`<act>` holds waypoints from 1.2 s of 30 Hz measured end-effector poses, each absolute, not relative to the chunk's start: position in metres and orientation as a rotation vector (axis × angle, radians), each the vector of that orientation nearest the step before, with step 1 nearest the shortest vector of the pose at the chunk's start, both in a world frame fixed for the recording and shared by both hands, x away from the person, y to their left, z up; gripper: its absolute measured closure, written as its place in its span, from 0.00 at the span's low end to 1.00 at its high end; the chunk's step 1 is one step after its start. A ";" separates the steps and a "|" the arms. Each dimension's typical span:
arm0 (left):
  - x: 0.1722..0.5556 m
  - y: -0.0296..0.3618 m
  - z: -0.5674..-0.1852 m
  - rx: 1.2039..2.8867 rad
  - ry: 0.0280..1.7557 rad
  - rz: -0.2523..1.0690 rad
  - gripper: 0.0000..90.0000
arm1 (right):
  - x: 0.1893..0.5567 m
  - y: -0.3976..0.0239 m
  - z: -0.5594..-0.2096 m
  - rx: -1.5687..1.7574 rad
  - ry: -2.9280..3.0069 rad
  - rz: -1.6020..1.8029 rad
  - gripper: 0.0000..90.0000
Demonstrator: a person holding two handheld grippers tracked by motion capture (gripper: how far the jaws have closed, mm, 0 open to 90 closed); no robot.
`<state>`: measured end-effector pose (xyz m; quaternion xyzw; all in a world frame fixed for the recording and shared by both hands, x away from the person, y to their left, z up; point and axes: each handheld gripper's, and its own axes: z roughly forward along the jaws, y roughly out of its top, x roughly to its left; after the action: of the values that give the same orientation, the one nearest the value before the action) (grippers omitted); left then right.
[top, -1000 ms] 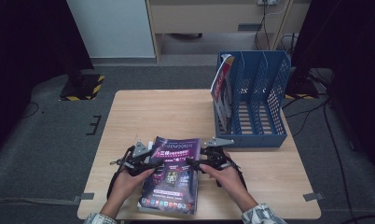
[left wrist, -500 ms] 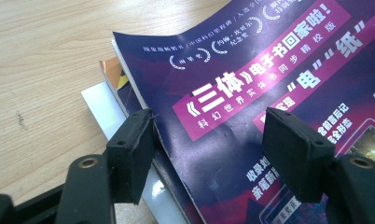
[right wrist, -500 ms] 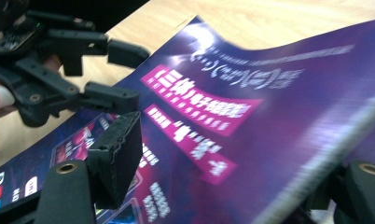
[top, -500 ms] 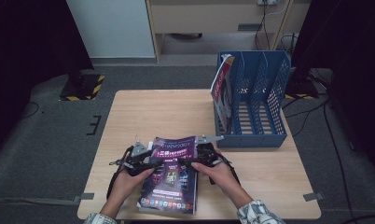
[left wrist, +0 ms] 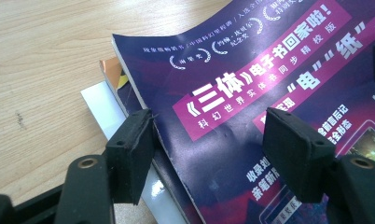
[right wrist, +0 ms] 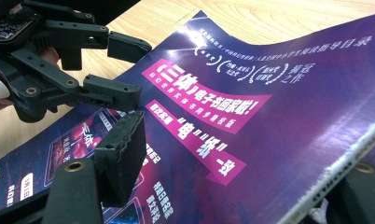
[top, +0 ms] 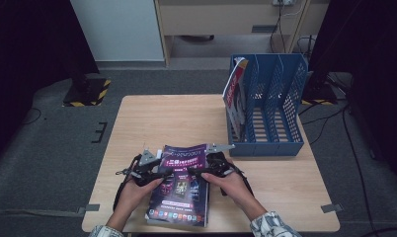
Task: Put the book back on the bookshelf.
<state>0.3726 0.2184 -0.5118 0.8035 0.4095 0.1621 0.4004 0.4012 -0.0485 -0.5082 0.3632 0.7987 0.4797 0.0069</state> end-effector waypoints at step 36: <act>0.371 0.217 -0.513 2.018 1.049 0.423 0.36 | 0.410 -0.037 -0.505 1.228 2.530 1.492 0.40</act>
<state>0.3706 0.2168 -0.5125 0.7987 0.4150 0.1673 0.4023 0.4103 -0.0368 -0.5054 0.3857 0.7945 0.4686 -0.0209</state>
